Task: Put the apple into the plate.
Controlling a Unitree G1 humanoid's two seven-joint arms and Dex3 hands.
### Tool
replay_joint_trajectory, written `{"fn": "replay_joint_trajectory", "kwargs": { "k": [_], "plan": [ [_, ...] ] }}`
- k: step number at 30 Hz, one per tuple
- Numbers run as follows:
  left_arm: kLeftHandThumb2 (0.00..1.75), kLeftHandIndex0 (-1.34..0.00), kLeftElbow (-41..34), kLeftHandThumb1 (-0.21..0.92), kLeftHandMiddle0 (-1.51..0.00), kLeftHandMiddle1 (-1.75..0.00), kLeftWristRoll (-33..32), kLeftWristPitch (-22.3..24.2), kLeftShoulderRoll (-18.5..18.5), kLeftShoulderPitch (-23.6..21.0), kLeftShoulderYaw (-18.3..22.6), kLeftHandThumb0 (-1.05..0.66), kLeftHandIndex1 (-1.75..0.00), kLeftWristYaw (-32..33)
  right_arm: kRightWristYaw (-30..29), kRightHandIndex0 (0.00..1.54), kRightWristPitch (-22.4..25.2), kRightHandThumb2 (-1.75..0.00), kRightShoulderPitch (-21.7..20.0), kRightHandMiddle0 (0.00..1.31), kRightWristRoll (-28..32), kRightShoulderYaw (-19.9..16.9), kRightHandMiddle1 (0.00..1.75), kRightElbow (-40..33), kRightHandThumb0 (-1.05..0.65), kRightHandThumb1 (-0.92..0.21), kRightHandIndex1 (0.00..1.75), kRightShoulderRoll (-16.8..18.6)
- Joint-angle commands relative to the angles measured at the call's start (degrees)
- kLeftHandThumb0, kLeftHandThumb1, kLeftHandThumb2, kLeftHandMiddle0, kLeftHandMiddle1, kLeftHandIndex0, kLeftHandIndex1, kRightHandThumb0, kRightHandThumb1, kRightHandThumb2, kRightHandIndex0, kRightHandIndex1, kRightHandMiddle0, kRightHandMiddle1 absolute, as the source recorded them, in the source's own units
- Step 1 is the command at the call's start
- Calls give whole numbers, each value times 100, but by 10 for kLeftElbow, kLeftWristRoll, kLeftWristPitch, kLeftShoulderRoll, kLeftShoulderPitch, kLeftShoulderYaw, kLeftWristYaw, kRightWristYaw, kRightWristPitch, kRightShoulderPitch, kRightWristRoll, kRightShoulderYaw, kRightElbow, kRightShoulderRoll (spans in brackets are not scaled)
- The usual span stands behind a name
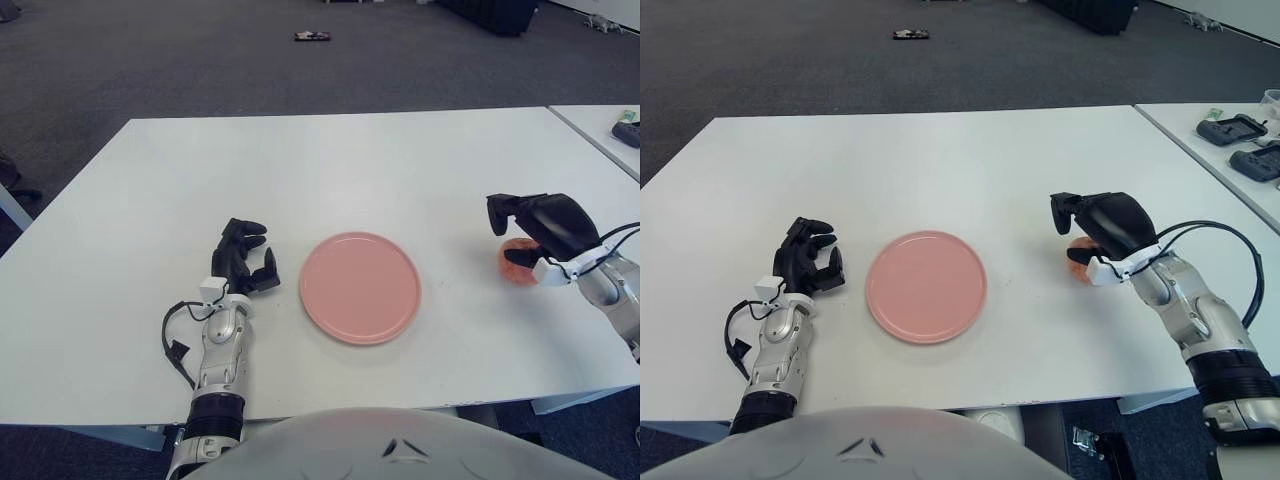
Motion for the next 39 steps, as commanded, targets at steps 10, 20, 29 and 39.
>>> {"fn": "replay_joint_trajectory", "kwargs": {
  "k": [10,20,29,39],
  "plan": [
    [137,-40,23,29,-63,-174,8,14,6,12,1,-1,-175,3,9,1,-2,-81,41,1,-15,-27,43,-52,-94,-57,21,-7],
    [137,-40,25,29,-63,-175,9,14,8,11,1,-1,-175,2,119,0,73,-61,103,0,27,-84,1,-181,-104,-67,0,-13],
    [146,-46,24,21,-68,-175,13,14,9,12,-1,-1,-175,5,221,0,180,-45,126,0,47,-97,0,-262,-105,-79,0,2],
    [139,-41,22,27,-64,-175,9,12,9,14,0,-1,-175,0,291,0,271,-40,141,0,20,-97,0,-313,-105,-78,0,3]
  ]
}}
